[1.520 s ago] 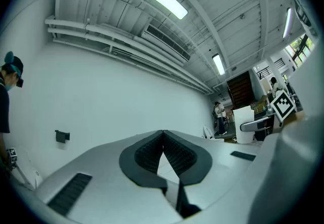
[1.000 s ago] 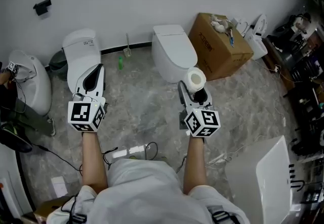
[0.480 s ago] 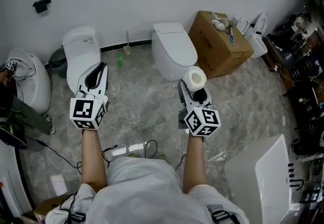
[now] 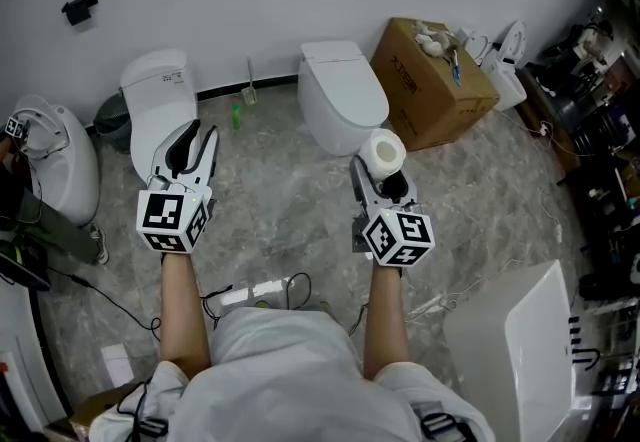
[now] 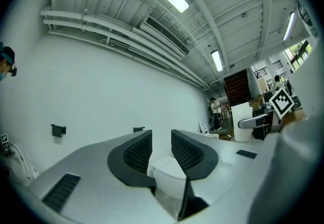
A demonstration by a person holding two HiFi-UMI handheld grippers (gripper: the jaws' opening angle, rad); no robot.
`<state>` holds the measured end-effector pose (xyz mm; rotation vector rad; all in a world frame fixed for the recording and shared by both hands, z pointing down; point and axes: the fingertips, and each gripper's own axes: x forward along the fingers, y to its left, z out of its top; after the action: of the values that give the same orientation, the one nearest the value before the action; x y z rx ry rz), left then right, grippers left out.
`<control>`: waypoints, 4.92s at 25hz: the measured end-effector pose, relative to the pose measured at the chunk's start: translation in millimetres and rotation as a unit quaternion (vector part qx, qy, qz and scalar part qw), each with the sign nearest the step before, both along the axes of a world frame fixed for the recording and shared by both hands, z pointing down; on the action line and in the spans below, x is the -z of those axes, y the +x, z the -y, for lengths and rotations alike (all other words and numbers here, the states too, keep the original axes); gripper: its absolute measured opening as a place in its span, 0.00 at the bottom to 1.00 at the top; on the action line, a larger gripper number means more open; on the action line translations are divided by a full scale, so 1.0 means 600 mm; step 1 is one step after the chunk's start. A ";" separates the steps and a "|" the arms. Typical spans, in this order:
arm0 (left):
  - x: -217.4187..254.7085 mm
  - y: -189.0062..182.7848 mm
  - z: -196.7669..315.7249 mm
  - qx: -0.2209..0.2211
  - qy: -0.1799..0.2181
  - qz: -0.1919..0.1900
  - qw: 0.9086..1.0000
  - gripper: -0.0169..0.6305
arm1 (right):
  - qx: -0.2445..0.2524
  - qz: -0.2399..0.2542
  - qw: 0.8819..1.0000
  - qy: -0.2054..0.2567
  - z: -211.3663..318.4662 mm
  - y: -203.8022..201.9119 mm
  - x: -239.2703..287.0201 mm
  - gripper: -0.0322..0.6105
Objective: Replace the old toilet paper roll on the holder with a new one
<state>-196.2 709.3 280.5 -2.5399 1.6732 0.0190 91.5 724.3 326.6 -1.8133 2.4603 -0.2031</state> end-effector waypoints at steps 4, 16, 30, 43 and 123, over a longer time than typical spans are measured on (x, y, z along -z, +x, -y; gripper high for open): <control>-0.004 -0.008 0.004 -0.007 -0.004 -0.004 1.000 0.20 | 0.000 0.004 1.000 -0.001 0.002 -0.012 0.002 0.53; -0.008 -0.025 0.037 0.000 -0.002 -0.010 1.000 0.20 | 0.009 0.004 1.000 0.003 0.045 -0.029 0.001 0.53; -0.018 0.011 0.220 0.004 -0.005 0.003 1.000 0.20 | 0.019 0.019 1.000 0.000 0.238 0.006 -0.021 0.53; -0.040 0.100 0.494 0.026 -0.029 0.021 0.999 0.21 | 0.034 0.026 0.999 -0.011 0.521 0.106 -0.060 0.53; -0.136 0.029 1.745 -0.063 -0.091 0.049 0.993 0.22 | 0.005 0.066 0.997 -0.048 1.781 -0.025 -0.121 0.53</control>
<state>-178.5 -337.9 361.9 -2.7233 1.5425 -0.2571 76.3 -344.1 399.3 -1.7617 2.4075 -0.4361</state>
